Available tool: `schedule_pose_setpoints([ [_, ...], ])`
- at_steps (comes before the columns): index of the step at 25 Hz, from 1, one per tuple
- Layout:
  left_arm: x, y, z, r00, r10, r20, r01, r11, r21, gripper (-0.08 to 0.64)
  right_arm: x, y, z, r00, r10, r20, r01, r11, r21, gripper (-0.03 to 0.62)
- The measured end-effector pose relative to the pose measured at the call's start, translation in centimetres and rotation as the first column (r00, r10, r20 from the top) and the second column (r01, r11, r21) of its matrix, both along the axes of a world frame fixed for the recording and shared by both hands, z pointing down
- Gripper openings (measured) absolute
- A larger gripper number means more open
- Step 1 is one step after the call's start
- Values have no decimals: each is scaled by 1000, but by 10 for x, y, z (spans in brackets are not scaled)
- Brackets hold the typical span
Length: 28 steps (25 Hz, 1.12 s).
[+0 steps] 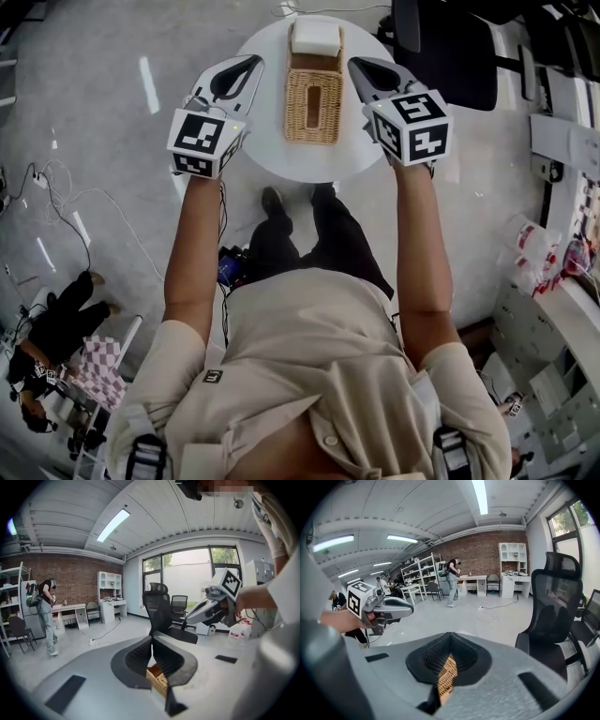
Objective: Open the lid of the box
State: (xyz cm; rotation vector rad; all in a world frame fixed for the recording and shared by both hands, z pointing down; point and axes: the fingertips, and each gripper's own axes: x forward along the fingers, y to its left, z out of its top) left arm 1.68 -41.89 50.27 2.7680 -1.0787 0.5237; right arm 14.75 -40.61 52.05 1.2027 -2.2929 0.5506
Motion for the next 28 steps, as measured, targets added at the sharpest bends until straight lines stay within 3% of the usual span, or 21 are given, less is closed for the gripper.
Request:
schedule_pose_setpoints([
  [20,13,14,78,999,-8,38,11,995,-96,11,6,18,88,998,20,57,-12,991,-136,-4],
  [28,18,20,108,999,-3,39,8,990,-137,11,6,30,126,996,29,82,-12,978,-206,52],
])
